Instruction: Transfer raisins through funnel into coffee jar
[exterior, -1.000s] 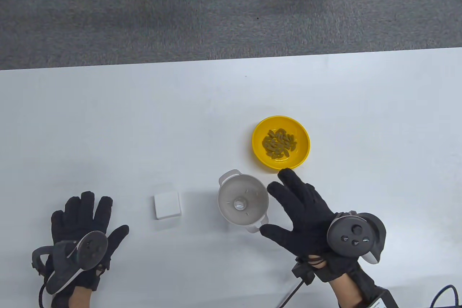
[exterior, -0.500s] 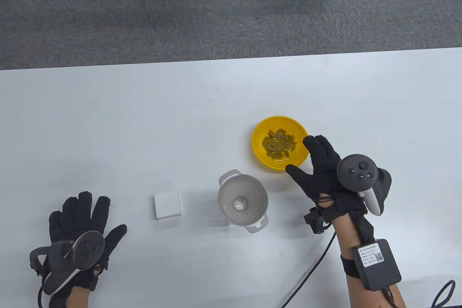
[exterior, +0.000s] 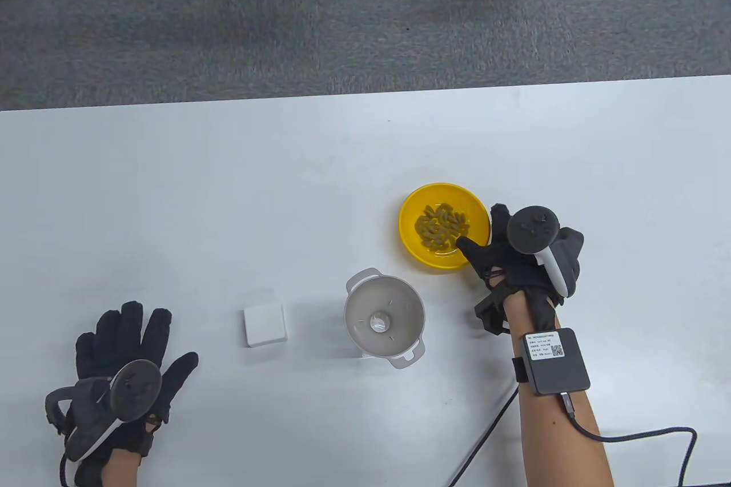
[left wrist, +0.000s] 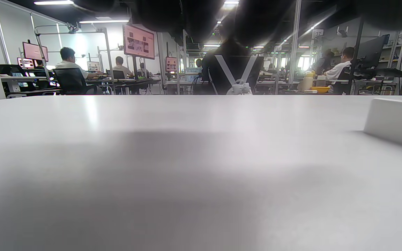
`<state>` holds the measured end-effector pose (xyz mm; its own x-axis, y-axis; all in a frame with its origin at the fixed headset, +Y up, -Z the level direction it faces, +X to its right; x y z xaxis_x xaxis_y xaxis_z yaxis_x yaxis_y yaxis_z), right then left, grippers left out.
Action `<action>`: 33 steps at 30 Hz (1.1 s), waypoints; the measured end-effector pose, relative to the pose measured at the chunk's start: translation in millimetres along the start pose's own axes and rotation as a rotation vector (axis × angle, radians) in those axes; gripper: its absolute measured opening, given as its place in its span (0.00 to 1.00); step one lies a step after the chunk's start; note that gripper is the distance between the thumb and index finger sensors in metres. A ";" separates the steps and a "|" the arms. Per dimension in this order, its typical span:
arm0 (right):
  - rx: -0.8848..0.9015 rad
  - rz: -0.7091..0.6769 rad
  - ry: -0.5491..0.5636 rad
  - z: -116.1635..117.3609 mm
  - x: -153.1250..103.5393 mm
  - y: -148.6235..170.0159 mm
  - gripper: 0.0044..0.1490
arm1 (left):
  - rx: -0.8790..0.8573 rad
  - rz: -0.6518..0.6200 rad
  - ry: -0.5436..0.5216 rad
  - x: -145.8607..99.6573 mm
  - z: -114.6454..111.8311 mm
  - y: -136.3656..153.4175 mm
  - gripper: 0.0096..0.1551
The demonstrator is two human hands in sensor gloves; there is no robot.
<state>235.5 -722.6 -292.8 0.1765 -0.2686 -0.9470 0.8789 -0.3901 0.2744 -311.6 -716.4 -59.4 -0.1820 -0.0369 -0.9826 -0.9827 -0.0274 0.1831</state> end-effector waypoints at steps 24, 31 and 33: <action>0.238 0.079 -0.027 4.7 6.3 7.0 0.34 | 0.021 -0.010 -0.013 0.0 -0.5 -5.0 0.50; 0.268 0.014 -0.002 -16.9 -11.9 -2.3 0.34 | 0.032 0.009 -0.055 -0.9 3.1 -3.8 0.52; 0.310 -0.004 0.004 -25.5 -20.1 -5.1 0.34 | 0.046 0.014 -0.055 -1.3 3.1 -4.2 0.53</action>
<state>238.8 -692.7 -279.5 0.1754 -0.2636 -0.9486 0.7025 -0.6415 0.3082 -307.3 -713.2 -59.0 -0.1966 0.0182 -0.9803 -0.9802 0.0183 0.1969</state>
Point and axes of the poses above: the tracker on the back of each hand, its own y axis roughly to the little-finger side, its own x axis roughly from the wrist to the fingertips, z = x × y, the point moved 4 cm from there along x, roughly from the wrist to the fingertips, and after that the axes turned 2 degrees about z, right-handed, at the moved point
